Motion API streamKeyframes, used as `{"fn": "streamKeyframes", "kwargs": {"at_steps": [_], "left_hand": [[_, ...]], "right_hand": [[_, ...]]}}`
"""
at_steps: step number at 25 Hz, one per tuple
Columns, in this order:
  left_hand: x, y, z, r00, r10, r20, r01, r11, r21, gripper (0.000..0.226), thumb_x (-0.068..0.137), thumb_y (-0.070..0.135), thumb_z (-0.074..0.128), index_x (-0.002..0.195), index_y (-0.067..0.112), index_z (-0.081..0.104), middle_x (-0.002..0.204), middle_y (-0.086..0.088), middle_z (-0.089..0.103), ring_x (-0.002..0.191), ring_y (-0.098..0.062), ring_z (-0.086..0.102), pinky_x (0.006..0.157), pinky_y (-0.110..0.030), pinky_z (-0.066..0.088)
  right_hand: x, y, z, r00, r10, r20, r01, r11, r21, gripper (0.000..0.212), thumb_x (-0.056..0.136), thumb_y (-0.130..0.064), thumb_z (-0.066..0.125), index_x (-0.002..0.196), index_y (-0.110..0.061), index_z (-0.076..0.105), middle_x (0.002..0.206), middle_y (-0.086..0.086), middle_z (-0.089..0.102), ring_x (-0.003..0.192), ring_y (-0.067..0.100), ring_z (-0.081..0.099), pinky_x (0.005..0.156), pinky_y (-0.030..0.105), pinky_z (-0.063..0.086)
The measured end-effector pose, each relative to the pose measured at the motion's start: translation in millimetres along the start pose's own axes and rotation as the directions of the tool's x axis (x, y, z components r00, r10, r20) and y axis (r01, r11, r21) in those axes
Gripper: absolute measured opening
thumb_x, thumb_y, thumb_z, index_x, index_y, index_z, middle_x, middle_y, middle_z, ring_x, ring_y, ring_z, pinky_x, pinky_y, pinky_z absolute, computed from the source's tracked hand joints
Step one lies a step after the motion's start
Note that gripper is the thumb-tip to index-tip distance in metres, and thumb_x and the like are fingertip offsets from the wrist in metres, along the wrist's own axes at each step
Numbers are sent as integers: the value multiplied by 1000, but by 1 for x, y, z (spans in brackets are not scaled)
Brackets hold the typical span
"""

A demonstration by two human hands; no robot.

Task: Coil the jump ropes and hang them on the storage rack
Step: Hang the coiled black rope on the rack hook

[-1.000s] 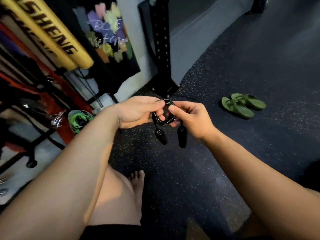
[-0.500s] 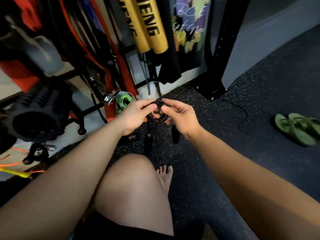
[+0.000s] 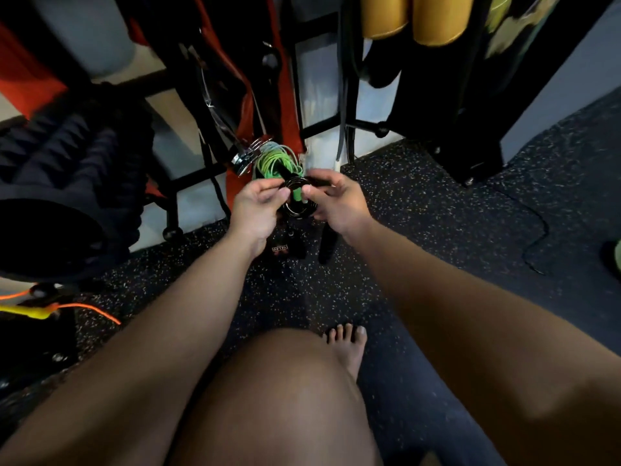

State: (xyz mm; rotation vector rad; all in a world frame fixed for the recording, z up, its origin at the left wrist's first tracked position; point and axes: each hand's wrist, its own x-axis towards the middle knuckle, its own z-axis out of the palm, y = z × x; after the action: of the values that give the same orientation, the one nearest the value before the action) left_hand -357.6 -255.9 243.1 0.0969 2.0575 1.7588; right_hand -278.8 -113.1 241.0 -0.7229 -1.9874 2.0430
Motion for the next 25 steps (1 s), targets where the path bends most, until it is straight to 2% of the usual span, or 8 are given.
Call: {"fn": "streamKeyframes", "kwargs": {"at_steps": [4,10,12,17,20,22,24,25], "left_hand": [[30,-21,10,988,51,-143,-42,997,65,17,94,15,72,106,28,70,107,-1,76,100,-10,71,100,-36,56],[62,-37,22,971,137,-195,-124,989,75,20,93,14,73,112,20,75,104,5,76,98,-9,71,96,-30,57],[69,-36,22,969,140,-203,-124,988,88,20,94,16,73,112,24,76,106,9,75,102,-8,71,98,-31,56],[84,-48,17,976,112,-189,-101,993,65,21,96,16,69,114,24,77,108,12,73,111,-10,68,104,-34,54],[100,-46,17,968,100,-229,-92,995,45,22,97,14,68,116,20,76,108,7,74,106,-10,70,101,-29,54],[107,-50,15,972,81,-219,-75,997,35,22,98,11,66,117,15,76,104,2,74,95,-9,69,99,-26,55],[126,-43,12,965,1,-262,-9,1000,-29,19,97,12,67,114,15,76,92,2,72,88,-13,66,96,-31,55],[129,-43,13,956,-24,-292,23,1000,-5,17,97,14,69,112,16,77,94,2,73,93,-15,67,98,-32,54]], "right_hand": [[35,15,10,1000,2,-23,-3,999,-49,29,92,-13,71,121,-8,68,96,7,75,55,-2,64,53,18,52],[69,42,17,976,-154,-156,127,977,-170,26,90,-18,74,115,-17,75,104,-1,78,92,8,73,88,32,59],[76,44,20,972,-168,-165,139,976,-170,25,90,-19,74,115,-16,75,106,-1,77,94,11,73,90,38,60],[92,58,21,992,-29,-119,24,999,-41,26,96,-24,67,121,-21,73,105,5,78,78,16,68,83,44,62],[106,63,23,991,135,-9,-131,976,177,28,98,-21,63,126,-20,69,117,8,74,92,24,75,87,40,61],[121,61,30,980,198,-6,-194,962,193,27,96,-21,66,123,-21,70,119,6,74,95,23,75,89,40,61],[137,56,37,975,220,-19,-212,957,199,27,94,-17,68,121,-17,72,114,7,75,88,18,73,79,34,62],[145,55,40,976,215,-18,-206,954,217,28,94,-13,68,121,-12,71,110,8,75,82,15,72,71,28,61]]}}
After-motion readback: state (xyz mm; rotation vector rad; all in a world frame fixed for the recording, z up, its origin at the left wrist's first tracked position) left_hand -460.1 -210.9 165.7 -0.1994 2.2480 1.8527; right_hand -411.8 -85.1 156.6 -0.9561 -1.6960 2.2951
